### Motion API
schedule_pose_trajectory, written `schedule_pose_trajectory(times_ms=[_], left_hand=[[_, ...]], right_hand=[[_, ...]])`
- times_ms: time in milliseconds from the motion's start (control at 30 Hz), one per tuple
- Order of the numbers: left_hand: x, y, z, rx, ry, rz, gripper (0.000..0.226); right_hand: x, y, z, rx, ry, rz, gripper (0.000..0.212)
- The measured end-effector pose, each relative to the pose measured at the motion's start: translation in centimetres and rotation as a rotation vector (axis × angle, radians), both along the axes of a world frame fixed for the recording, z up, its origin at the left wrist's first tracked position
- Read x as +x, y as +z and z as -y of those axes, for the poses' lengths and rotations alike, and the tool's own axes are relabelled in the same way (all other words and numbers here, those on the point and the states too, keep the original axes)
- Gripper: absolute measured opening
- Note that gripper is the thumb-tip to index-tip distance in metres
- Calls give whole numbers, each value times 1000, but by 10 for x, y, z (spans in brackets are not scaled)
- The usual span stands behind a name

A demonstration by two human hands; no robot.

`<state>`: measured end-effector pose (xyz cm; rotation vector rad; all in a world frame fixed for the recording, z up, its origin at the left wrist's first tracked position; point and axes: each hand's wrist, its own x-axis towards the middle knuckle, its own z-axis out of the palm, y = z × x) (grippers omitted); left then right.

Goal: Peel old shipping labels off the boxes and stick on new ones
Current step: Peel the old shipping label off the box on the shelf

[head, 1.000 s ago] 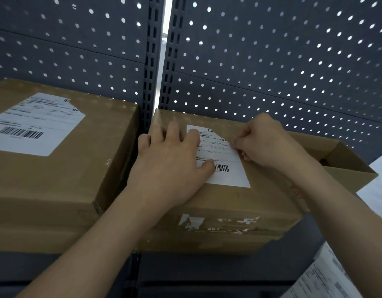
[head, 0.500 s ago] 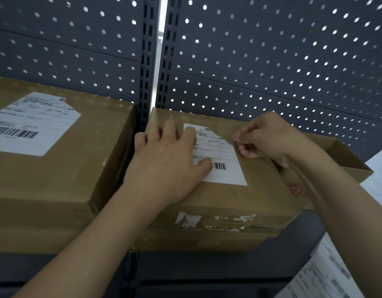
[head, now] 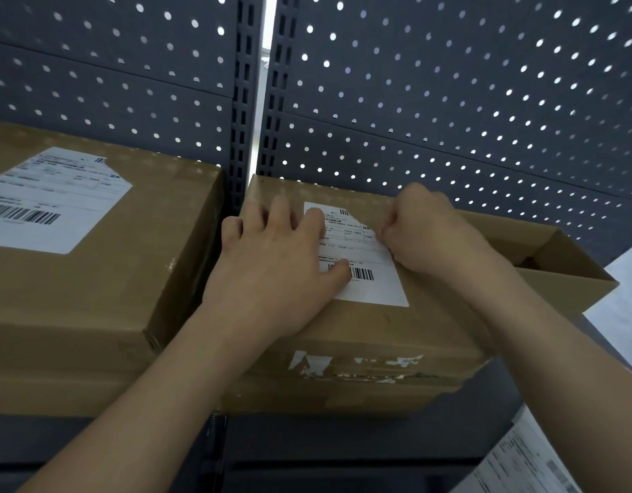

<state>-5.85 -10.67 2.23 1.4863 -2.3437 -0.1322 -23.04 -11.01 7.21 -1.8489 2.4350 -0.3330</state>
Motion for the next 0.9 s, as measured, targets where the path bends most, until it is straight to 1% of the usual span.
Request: schedule_pose_trajectory(times_ms=[67, 100, 200, 233, 267, 400, 500, 567, 633, 767, 800, 833, 900], left_hand=[[0, 0, 1, 1, -3, -3, 55], [0, 0, 1, 2, -4, -3, 55], [0, 1, 0, 1, -6, -3, 55], [0, 1, 0, 1, -6, -2, 55], [0, 1, 0, 1, -7, -1, 56], [0, 2, 1, 0, -4, -4, 55], [0, 1, 0, 2, -3, -1, 55], [0, 1, 0, 1, 0, -2, 54], [0, 0, 0, 2, 1, -1, 55], [0, 0, 0, 2, 3, 6, 57], [0, 0, 0, 1, 3, 6, 57], [0, 0, 0, -1, 3, 6, 56], [0, 0, 1, -3, 0, 5, 56]], right_hand=[[-5, 3, 1, 39, 16, 44, 17], [-9, 5, 1, 42, 23, 114, 19], [-23, 7, -3, -20, -29, 417, 19], [-25, 6, -5, -39, -28, 458, 20], [-27, 4, -6, -45, -16, 441, 20], [-21, 1, -4, -27, 14, 179, 20], [-9, -1, -5, -30, 39, 23, 16], [-2, -2, -7, -37, 48, -61, 16], [3, -4, -8, -34, 38, -101, 20], [3, -3, -6, -6, 37, -110, 11], [1, -1, -5, 5, 41, -88, 10], [-4, 1, -4, 18, 46, -23, 12], [-15, 5, -3, 14, 35, 226, 18]])
